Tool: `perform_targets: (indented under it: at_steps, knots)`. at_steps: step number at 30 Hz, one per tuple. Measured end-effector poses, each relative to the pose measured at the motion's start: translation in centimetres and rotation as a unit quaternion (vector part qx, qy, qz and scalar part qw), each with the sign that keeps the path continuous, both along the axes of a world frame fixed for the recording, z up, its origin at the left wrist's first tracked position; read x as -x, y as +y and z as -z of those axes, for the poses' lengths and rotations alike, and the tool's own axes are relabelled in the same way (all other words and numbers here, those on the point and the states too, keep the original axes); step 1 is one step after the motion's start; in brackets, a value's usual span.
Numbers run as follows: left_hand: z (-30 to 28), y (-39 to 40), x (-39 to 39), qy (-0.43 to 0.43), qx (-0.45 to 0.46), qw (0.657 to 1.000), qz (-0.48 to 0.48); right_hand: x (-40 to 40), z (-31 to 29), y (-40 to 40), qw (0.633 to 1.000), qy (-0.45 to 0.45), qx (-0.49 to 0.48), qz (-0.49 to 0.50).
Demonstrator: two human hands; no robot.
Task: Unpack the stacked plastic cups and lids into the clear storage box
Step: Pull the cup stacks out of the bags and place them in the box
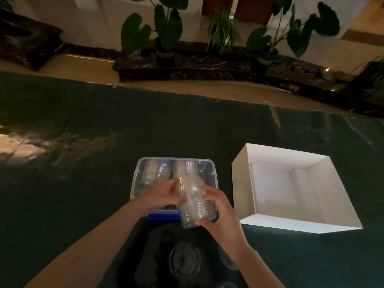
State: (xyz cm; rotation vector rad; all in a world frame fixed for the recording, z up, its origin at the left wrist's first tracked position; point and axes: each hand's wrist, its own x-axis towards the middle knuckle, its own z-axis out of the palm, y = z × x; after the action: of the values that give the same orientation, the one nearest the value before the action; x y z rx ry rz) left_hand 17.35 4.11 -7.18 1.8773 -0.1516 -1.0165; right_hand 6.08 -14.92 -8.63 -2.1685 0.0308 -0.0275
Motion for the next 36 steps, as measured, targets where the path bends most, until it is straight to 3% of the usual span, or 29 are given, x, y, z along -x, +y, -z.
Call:
perform_targets:
  at_steps: [7, 9, 14, 19, 21, 23, 27, 31, 36]
  knots:
    - [1.0, 0.3, 0.6, -0.073, 0.005, 0.997, -0.028, 2.1, -0.3, 0.3, 0.994, -0.042, 0.096, 0.029]
    - [1.2, 0.4, 0.6, -0.103, -0.005, 0.995, -0.013, 2.5, -1.3, 0.2, 0.997, -0.026, 0.063, 0.045]
    - [1.4, 0.6, 0.9, -0.146, -0.036, 0.989, 0.003, 1.6, -4.3, -1.3, 0.974, -0.008, -0.135, 0.179]
    - [1.7, 0.7, 0.9, -0.188, -0.024, 0.982, -0.018, -0.9, -4.6, -1.8, 0.959, 0.106, -0.173, 0.198]
    - [1.8, 0.7, 0.8, -0.202, -0.021, 0.979, -0.017, -1.1, -4.2, -2.0, 0.965, 0.178, -0.128, 0.141]
    - [2.0, 0.7, 0.7, -0.216, -0.024, 0.976, -0.006, -0.8, -3.6, -2.2, 0.969, 0.239, -0.018, 0.054]
    - [2.4, 0.4, 0.9, -0.256, -0.055, 0.965, 0.029, 0.7, -1.7, -0.6, 0.949, 0.248, 0.172, -0.087]
    - [3.0, 0.0, 1.7, -0.328, -0.097, 0.936, 0.088, 1.3, 0.2, 0.0, 0.949, 0.203, 0.227, -0.086]
    - [4.1, 0.3, 2.4, -0.465, -0.168, 0.855, 0.156, 1.2, 0.3, 0.0, 0.940, 0.232, 0.225, -0.107]
